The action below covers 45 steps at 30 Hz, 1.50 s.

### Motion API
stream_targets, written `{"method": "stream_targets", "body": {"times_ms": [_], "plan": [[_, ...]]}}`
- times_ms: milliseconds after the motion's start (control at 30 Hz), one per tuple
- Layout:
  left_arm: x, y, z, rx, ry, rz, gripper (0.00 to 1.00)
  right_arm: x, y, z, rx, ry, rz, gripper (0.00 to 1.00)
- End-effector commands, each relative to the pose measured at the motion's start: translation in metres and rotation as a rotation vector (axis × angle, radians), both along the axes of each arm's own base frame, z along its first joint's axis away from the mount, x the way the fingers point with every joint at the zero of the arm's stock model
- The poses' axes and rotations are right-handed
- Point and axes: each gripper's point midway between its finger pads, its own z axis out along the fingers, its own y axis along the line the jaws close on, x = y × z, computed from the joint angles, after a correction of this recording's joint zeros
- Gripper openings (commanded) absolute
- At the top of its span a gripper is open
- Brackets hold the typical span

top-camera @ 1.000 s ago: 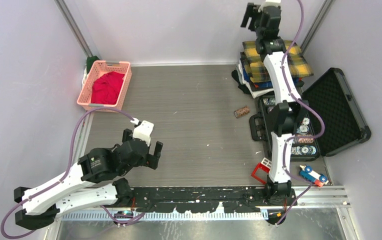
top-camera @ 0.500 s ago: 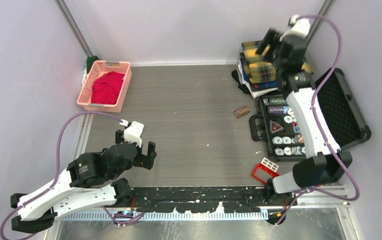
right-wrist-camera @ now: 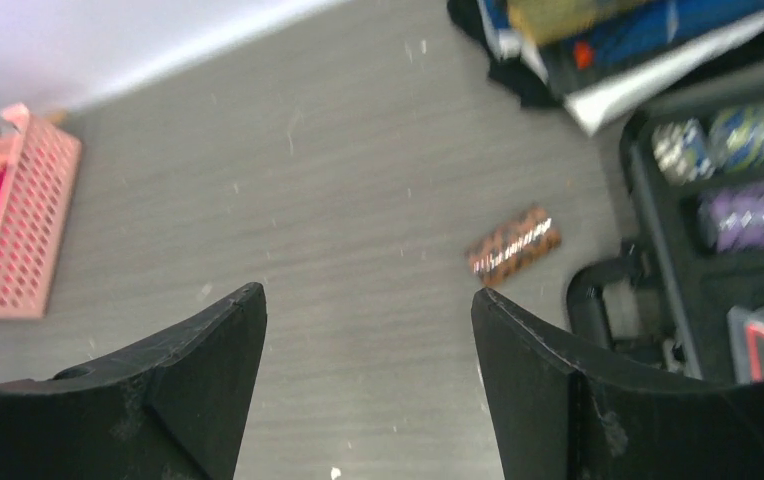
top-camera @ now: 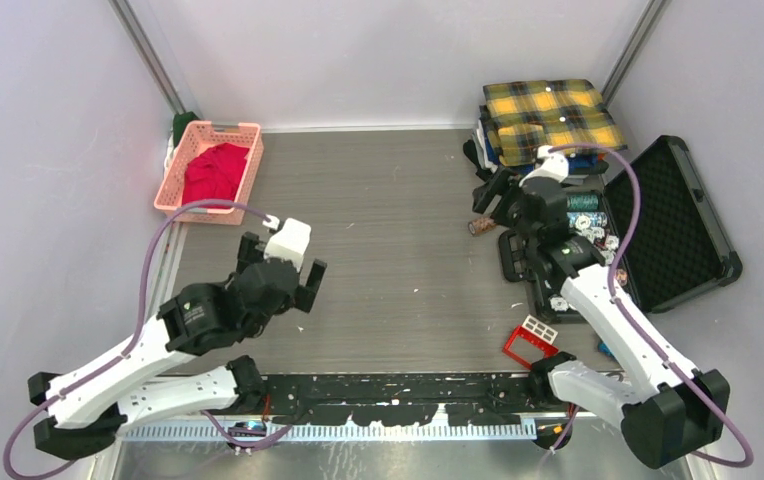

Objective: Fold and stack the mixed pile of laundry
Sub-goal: Pick up the T-shirt and place it in the bin.

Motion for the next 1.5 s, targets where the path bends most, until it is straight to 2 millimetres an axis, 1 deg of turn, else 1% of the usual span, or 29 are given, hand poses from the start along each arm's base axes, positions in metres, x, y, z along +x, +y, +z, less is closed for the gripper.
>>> {"method": "stream_targets", "body": {"times_ms": [0, 67, 100, 200, 267, 300, 333, 367, 433, 500, 567, 633, 667, 733, 800, 900, 1000, 1100, 1233, 1367, 1467], "plan": [[0.040, 0.006, 0.043, 0.004, -0.110, 0.088, 1.00, -0.001, 0.019, -0.037, 0.029, 0.032, -0.007, 0.80], [0.057, 0.013, 0.044, 0.016, -0.102, 0.128, 1.00, -0.004, 0.026, -0.047, -0.010, 0.045, 0.005, 0.80], [0.064, 0.013, 0.042, 0.004, -0.089, 0.136, 1.00, -0.005, 0.026, -0.050, -0.027, 0.041, 0.001, 0.80], [0.089, 0.023, 0.042, -0.047, -0.059, 0.206, 1.00, -0.006, 0.029, -0.063, -0.065, 0.041, -0.001, 0.80], [0.107, 0.039, 0.042, -0.070, -0.041, 0.290, 1.00, -0.005, 0.027, -0.071, -0.085, 0.046, -0.020, 0.80], [0.116, 0.052, 0.041, -0.077, -0.025, 0.354, 1.00, -0.005, 0.027, -0.078, -0.097, 0.057, -0.026, 0.80], [0.127, 0.069, 0.040, -0.099, -0.004, 0.425, 1.00, -0.004, 0.026, -0.084, -0.109, 0.065, -0.038, 0.80], [0.138, 0.077, 0.036, -0.128, 0.026, 0.465, 1.00, -0.004, 0.025, -0.091, -0.122, 0.076, -0.048, 0.80], [0.155, 0.093, 0.038, -0.212, 0.051, 0.546, 1.00, -0.002, 0.025, -0.096, -0.134, 0.086, -0.063, 0.78], [0.174, 0.100, 0.039, -0.310, 0.052, 0.592, 1.00, -0.001, 0.027, -0.096, -0.145, 0.091, -0.062, 0.78], [0.196, 0.107, 0.044, -0.393, 0.016, 0.630, 1.00, 0.000, 0.030, -0.099, -0.153, 0.096, -0.055, 0.78], [0.214, 0.120, 0.048, -0.414, -0.017, 0.675, 0.99, 0.000, 0.032, -0.100, -0.155, 0.098, -0.046, 0.78], [0.223, 0.129, 0.048, -0.407, -0.033, 0.708, 0.99, 0.000, 0.033, -0.100, -0.154, 0.096, -0.038, 0.78], [0.239, 0.150, 0.043, -0.401, -0.041, 0.775, 0.98, 0.000, 0.034, -0.101, -0.155, 0.096, -0.031, 0.78], [0.255, 0.172, 0.033, -0.425, -0.033, 0.832, 0.93, 0.002, 0.035, -0.103, -0.160, 0.105, -0.032, 0.78], [0.277, 0.195, 0.019, -0.444, -0.031, 0.880, 0.85, 0.004, 0.038, -0.106, -0.172, 0.124, -0.021, 0.78], [0.298, 0.219, 0.007, -0.468, -0.039, 0.928, 0.83, 0.006, 0.041, -0.108, -0.178, 0.136, -0.006, 0.77], [0.319, 0.233, 0.005, -0.500, -0.085, 0.939, 0.82, 0.007, 0.043, -0.109, -0.182, 0.142, 0.001, 0.77], [0.348, 0.249, 0.010, -0.460, -0.162, 0.930, 0.82, 0.007, 0.044, -0.110, -0.183, 0.143, 0.009, 0.76], [0.378, 0.270, 0.002, -0.440, -0.199, 0.971, 0.84, 0.007, 0.044, -0.110, -0.182, 0.142, 0.011, 0.76], [0.406, 0.278, -0.004, -0.455, -0.234, 0.965, 0.85, 0.006, 0.044, -0.110, -0.181, 0.140, 0.010, 0.75]]}}
